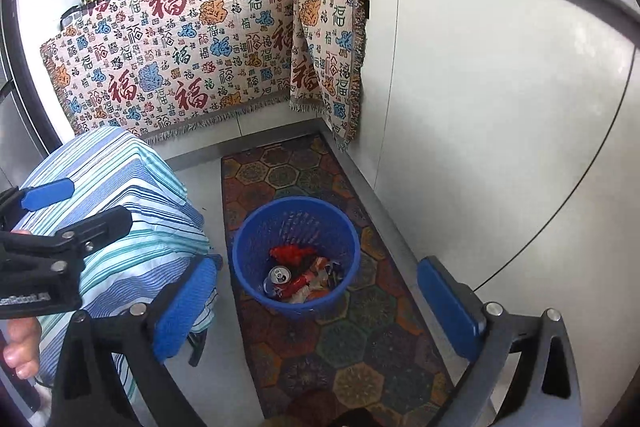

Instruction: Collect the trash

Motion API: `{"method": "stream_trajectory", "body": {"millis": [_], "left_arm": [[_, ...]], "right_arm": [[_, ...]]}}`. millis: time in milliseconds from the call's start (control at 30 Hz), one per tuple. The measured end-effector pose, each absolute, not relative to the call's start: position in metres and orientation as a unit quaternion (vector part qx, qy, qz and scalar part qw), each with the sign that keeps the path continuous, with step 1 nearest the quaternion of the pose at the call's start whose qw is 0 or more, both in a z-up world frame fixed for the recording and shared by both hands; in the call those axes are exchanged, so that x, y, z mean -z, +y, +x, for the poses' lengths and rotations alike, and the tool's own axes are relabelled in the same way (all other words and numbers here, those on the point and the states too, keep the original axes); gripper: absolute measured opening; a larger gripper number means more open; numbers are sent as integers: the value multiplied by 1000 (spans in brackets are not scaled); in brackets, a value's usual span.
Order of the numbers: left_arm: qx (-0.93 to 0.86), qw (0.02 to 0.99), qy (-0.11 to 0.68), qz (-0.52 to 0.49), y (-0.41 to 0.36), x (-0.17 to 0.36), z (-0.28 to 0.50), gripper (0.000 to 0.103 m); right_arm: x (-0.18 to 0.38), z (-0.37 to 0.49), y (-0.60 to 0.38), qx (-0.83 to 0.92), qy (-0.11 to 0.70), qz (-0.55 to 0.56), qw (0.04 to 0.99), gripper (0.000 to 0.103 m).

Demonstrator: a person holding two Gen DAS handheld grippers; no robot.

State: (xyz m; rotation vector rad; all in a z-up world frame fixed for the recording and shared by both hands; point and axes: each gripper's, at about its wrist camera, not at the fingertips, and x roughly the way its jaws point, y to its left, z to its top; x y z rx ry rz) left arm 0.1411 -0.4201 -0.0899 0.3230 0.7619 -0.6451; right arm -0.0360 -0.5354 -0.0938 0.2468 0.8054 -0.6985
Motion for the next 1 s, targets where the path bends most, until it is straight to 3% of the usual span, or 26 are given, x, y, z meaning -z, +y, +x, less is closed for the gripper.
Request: {"method": "stream_trajectory", "body": {"millis": [1000], "left_arm": [[291, 873, 365, 139, -401, 78, 134, 103]], "right_arm": [[80, -35, -517, 323, 389, 119, 854, 103]]}}
